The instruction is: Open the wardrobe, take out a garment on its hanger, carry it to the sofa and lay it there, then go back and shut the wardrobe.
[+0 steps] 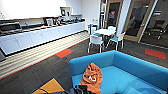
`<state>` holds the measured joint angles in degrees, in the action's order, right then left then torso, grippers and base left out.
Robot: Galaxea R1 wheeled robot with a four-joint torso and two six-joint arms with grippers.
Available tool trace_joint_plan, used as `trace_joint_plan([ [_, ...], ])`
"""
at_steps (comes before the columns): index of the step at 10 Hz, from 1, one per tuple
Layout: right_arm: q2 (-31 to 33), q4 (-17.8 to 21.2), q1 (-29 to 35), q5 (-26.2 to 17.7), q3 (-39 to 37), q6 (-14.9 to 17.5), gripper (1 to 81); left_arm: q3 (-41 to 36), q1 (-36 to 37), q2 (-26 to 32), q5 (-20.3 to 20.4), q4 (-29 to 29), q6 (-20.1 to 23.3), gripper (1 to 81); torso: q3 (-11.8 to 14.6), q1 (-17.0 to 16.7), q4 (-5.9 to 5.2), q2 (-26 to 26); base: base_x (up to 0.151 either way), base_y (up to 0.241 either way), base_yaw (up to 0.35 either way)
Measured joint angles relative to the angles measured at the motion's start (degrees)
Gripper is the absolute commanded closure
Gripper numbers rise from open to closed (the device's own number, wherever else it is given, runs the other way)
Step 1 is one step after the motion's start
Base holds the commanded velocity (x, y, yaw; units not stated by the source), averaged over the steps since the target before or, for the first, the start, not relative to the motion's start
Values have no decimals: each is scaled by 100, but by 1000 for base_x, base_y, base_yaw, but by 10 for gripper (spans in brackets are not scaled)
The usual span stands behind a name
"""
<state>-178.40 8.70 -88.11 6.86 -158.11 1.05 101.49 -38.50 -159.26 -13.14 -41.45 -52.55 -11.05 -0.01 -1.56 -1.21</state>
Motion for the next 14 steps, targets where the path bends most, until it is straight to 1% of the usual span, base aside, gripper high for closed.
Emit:
trace_joint_plan([
  [2,0,-2,2,0,0,2,10,68,-511,151,-22,-171,46,10,0,0,0,0,0,0,0],
  [5,0,-2,2,0,0,2,10,196,-1337,407,-16,-642,132,10,0,-2,0,0,0,0,0],
  [7,1,0,0,2,0,0,10,212,-1488,532,6,-817,138,10,0,-2,0,-2,0,0,0],
  [9,0,-2,0,2,0,2,10,234,-1569,482,85,-877,149,10,2,-2,0,-2,0,0,0],
  [11,0,0,0,2,0,2,10,419,-1932,389,133,-937,154,10,2,-2,0,-2,0,0,0],
  [12,0,-2,0,2,0,0,10,516,-2070,385,304,-942,156,10,2,-2,0,-2,0,0,0],
  [13,0,-2,0,2,0,2,10,639,-2148,388,577,-957,156,10,2,-2,0,-2,0,0,0],
  [14,0,-2,0,2,0,2,10,725,-2208,388,686,-974,157,10,2,-2,0,-2,0,0,0],
])
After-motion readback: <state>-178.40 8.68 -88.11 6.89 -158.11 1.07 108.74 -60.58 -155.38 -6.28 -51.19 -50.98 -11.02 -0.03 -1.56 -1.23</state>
